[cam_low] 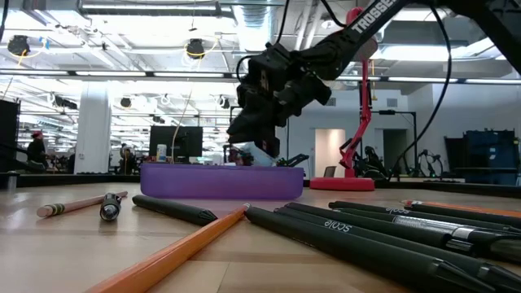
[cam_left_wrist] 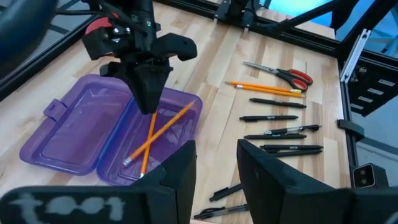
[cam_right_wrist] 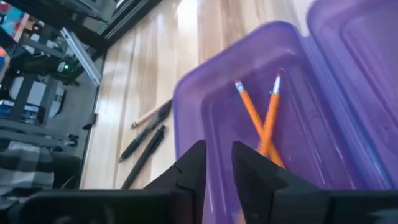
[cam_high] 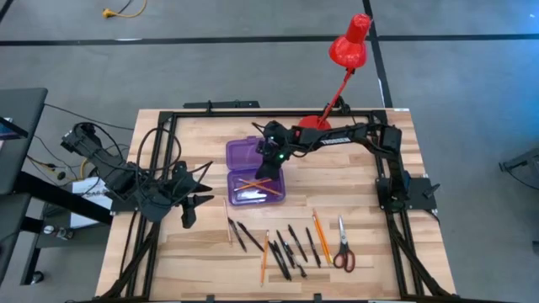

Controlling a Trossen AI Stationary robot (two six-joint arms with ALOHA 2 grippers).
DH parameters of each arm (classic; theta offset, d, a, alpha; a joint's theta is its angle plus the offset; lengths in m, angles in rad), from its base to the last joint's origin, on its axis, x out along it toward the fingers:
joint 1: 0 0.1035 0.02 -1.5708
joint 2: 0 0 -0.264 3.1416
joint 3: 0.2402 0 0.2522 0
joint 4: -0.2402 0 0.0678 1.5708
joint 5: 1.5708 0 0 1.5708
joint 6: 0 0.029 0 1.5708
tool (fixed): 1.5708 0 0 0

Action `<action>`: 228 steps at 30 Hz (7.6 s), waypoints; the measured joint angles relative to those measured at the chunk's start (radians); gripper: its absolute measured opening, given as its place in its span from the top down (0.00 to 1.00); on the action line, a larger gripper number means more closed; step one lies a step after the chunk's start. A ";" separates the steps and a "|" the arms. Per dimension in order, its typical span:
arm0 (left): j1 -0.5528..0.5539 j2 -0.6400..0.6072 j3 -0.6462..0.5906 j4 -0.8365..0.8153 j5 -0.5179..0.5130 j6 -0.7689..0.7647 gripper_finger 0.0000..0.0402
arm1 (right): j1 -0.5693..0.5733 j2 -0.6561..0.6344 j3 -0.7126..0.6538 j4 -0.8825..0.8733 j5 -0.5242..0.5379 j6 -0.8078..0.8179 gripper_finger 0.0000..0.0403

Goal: Pick & place school supplies into a supply box
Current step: Put the orange pencil into the purple supply box

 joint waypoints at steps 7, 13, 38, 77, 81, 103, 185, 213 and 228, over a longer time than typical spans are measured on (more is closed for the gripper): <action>0.000 0.000 0.000 0.004 0.000 0.000 0.74 | 0.026 -0.010 0.031 -0.034 0.000 -0.003 0.82; 0.000 0.000 0.000 -0.018 -0.006 0.024 0.74 | 0.071 -0.122 0.041 -0.183 0.118 -0.061 0.82; 0.001 -0.004 -0.032 -0.221 -0.083 0.179 0.74 | 0.588 -0.342 -0.023 -0.902 0.724 0.909 0.82; 0.003 -0.006 -0.151 -0.126 -0.135 0.139 0.74 | 1.010 -0.256 -0.237 -0.633 0.702 1.615 0.82; 0.003 -0.006 -0.151 -0.125 -0.137 0.138 0.74 | 1.012 -0.224 -0.236 -0.591 0.698 1.624 0.82; 0.003 -0.006 -0.151 -0.126 -0.188 0.140 0.74 | 1.009 -0.217 -0.240 -0.664 0.717 1.622 0.82; -0.023 -0.006 -0.151 -0.131 -0.075 0.069 0.74 | 0.430 -0.392 -0.305 0.149 0.650 0.545 1.00; -0.107 -0.006 -0.151 -0.133 -0.212 -0.087 0.74 | 0.198 -0.207 -0.303 0.177 0.351 0.380 1.00; -0.107 -0.006 -0.151 -0.131 -0.283 -0.132 0.74 | 0.143 -0.209 -0.304 0.133 0.340 0.241 1.00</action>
